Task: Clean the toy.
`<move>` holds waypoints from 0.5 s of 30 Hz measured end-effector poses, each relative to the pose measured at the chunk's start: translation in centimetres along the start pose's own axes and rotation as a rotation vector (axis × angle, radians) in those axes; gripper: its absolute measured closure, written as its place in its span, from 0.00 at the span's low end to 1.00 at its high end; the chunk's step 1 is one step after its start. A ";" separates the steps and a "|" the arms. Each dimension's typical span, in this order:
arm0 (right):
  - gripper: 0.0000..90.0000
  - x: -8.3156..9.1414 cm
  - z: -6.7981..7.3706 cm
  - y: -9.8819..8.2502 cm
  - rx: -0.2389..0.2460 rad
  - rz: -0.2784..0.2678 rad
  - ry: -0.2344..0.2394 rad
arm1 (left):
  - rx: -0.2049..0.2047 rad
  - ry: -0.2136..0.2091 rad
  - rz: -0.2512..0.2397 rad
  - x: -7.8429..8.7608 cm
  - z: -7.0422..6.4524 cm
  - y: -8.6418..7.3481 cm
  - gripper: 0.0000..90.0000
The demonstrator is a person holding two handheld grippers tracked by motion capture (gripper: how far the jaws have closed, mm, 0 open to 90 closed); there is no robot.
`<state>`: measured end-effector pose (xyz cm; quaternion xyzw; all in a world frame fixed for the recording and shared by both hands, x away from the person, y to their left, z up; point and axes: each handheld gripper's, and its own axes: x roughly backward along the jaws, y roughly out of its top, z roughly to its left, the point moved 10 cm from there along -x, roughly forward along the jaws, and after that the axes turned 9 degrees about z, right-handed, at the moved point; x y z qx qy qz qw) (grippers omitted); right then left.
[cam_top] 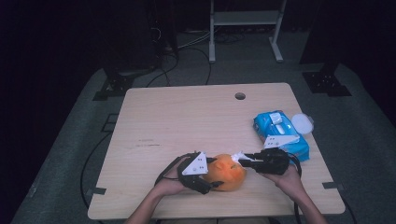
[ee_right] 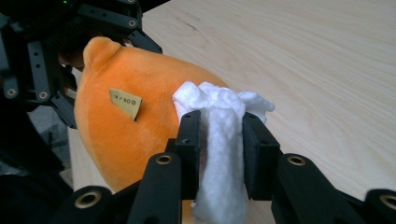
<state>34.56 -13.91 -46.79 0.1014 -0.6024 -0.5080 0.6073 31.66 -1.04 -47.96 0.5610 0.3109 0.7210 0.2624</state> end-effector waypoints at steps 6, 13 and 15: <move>0.74 -0.2 0.2 0.0 -0.036 0.007 0.054 | -0.017 -0.006 0.012 -0.2 -0.3 0.2 0.30; 0.87 -1.2 0.4 0.1 -0.002 0.026 -0.020 | 0.009 -0.005 0.015 -0.4 -0.1 0.2 0.31; 0.89 -1.0 -0.1 0.0 0.000 0.039 -0.070 | 0.032 0.005 0.011 -0.2 0.2 0.2 0.33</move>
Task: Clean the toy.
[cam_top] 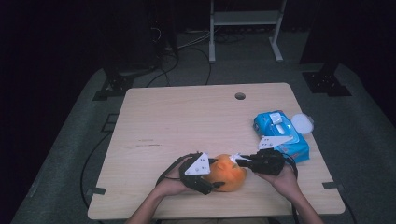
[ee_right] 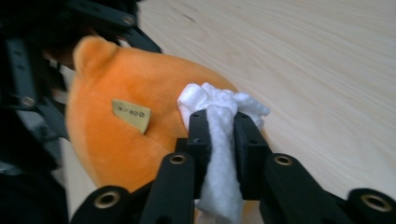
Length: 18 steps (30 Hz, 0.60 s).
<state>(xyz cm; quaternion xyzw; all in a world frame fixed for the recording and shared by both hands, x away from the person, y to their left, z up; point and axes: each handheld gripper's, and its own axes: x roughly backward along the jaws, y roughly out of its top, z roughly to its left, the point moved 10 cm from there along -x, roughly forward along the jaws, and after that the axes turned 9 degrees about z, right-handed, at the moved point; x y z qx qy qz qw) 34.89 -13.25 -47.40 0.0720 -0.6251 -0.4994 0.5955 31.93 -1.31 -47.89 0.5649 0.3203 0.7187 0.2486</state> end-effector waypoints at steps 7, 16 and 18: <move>0.90 0.1 -2.5 -2.1 -0.077 0.061 -0.067 | 0.110 -0.016 -0.041 0.2 1.0 -0.1 0.35; 0.91 3.2 1.3 2.4 -0.003 -0.145 -0.011 | 0.187 0.027 -0.023 1.6 2.0 1.0 0.38; 0.91 3.1 2.5 2.9 0.022 -0.162 0.011 | 0.190 0.031 0.017 1.1 1.9 0.7 0.38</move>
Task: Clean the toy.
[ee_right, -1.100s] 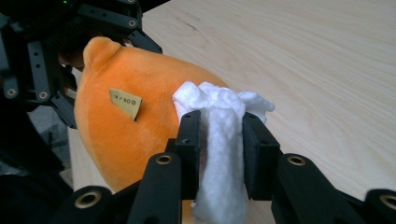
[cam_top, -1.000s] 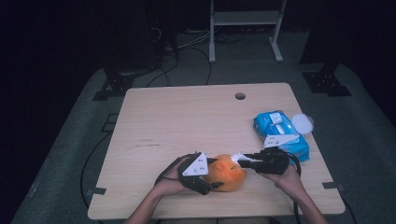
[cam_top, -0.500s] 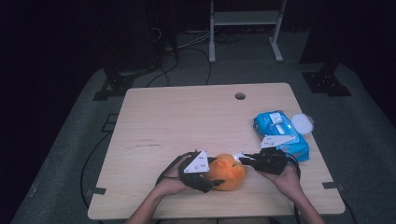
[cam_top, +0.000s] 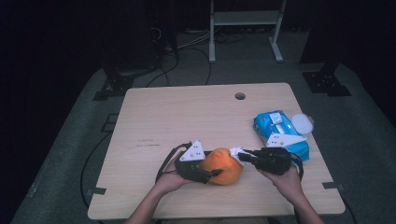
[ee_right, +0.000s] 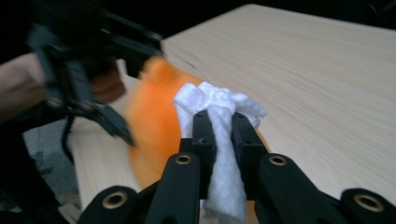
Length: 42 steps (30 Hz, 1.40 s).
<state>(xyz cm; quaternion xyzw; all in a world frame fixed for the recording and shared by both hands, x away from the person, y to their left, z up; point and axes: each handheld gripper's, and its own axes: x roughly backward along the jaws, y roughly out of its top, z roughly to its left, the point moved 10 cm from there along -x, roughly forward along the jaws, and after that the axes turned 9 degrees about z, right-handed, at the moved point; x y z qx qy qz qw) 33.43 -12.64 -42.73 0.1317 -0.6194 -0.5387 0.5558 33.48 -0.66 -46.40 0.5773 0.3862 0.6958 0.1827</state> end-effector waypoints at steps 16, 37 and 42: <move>0.91 -1.5 -1.2 -1.8 0.009 0.060 -0.069 | 0.085 -0.145 -0.078 -1.4 1.0 -1.1 0.04; 0.91 -0.9 -2.1 -1.4 -0.010 0.007 -0.129 | 0.152 -0.090 -0.068 -0.6 1.5 -0.5 0.07; 0.91 -0.4 -1.7 -0.8 0.014 -0.017 -0.159 | 0.135 -0.068 -0.086 -1.1 1.1 -0.3 0.30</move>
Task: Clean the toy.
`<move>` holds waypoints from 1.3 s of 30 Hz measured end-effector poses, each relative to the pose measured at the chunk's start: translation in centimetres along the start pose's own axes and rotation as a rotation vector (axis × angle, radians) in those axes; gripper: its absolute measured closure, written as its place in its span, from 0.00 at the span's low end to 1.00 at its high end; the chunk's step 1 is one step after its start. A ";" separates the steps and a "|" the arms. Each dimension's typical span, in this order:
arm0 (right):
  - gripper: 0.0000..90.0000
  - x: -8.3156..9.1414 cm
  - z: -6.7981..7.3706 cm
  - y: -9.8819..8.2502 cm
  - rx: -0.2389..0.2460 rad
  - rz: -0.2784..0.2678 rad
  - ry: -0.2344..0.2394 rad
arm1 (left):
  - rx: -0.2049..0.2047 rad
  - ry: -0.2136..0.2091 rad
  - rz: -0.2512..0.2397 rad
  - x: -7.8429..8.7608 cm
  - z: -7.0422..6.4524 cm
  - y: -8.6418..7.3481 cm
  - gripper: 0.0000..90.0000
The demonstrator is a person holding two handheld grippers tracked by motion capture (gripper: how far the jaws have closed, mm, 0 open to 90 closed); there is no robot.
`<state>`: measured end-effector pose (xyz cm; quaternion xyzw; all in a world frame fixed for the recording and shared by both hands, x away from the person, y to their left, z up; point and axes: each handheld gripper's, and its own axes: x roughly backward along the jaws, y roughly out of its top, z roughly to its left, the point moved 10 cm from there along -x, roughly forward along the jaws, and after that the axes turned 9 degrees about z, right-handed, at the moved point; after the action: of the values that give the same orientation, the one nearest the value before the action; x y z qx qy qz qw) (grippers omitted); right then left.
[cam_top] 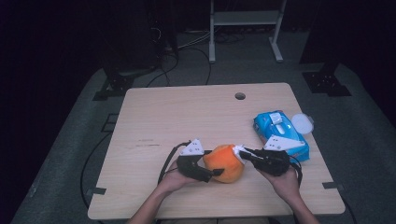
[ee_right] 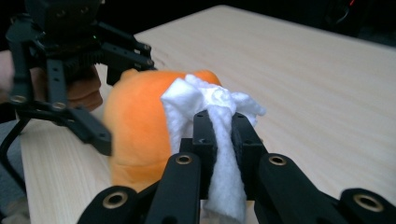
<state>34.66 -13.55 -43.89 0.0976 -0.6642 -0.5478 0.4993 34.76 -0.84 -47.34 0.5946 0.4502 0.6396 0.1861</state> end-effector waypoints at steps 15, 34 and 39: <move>0.91 -0.2 0.9 0.0 0.038 0.008 0.010 | 0.046 0.032 0.005 -0.2 -0.1 0.8 0.13; 0.91 -0.4 2.3 0.7 0.114 0.019 0.018 | 0.025 0.065 -0.031 -0.8 -1.3 0.9 0.29; 0.91 0.4 -0.8 -0.4 0.049 0.026 -0.056 | -0.018 0.027 -0.034 -1.0 -2.1 0.9 0.26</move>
<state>34.88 -14.48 -44.06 0.0857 -0.6923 -0.5274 0.4850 33.27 -2.79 -46.98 0.5765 0.4569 0.6484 0.1961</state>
